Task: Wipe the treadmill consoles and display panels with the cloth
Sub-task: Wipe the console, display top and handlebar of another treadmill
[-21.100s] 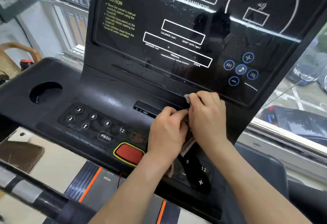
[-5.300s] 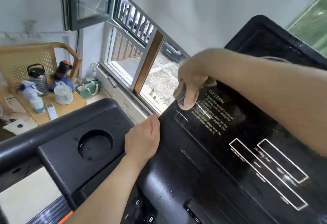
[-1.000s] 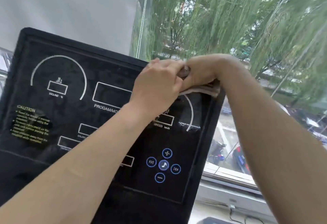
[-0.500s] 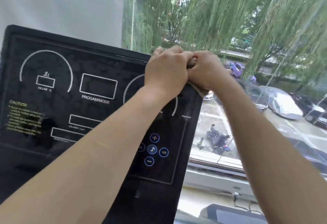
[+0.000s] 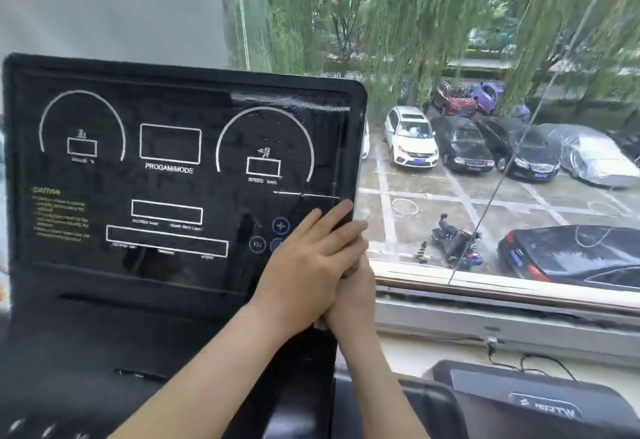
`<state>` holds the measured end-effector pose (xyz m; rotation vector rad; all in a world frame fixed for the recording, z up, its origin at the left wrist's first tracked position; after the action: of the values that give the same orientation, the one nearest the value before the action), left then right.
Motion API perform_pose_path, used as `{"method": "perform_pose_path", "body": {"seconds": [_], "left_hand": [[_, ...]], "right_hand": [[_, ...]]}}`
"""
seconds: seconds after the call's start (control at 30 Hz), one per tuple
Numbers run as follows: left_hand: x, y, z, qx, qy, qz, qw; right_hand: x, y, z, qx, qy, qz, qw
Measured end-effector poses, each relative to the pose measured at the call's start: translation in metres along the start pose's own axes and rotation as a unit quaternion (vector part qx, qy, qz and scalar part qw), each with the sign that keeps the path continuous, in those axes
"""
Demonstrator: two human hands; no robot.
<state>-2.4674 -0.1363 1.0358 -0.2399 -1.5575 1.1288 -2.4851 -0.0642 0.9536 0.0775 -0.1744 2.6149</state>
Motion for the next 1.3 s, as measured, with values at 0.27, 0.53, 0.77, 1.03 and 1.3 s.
{"method": "perform_pose_path", "body": {"seconds": [0.27,0.53,0.77,1.03,1.3], "left_hand": [[0.043,-0.051,0.022,0.053,-0.112,-0.098,0.987],[0.068,-0.063,0.031,-0.001,-0.123,-0.069,0.99],[-0.04,-0.014,-0.009,-0.074,-0.166,-0.024,0.983],[-0.117,0.027,-0.036,-0.083,-0.253,0.115,0.957],[-0.044,-0.005,-0.018,-0.028,-0.267,0.017,0.963]], "right_hand": [[0.051,-0.006,0.087,-0.018,-0.086,0.006,0.996],[0.078,-0.006,0.108,0.101,-0.088,0.008,0.991],[-0.018,-0.004,-0.027,0.052,0.036,0.03,0.998],[-0.082,-0.006,-0.095,-0.127,0.053,0.088,0.987],[-0.009,-0.005,-0.019,0.043,0.018,0.112,0.993]]}}
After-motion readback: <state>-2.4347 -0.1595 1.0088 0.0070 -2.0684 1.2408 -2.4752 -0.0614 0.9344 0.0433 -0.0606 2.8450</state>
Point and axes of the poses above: each hand's wrist, its own x-axis towards the middle knuckle, its own y-axis out of the palm, z = x × y, the point moved 9 cm from there along x, towards the middle knuckle, and after that the axes turned 3 degrees about y, right-handed, at the moved point
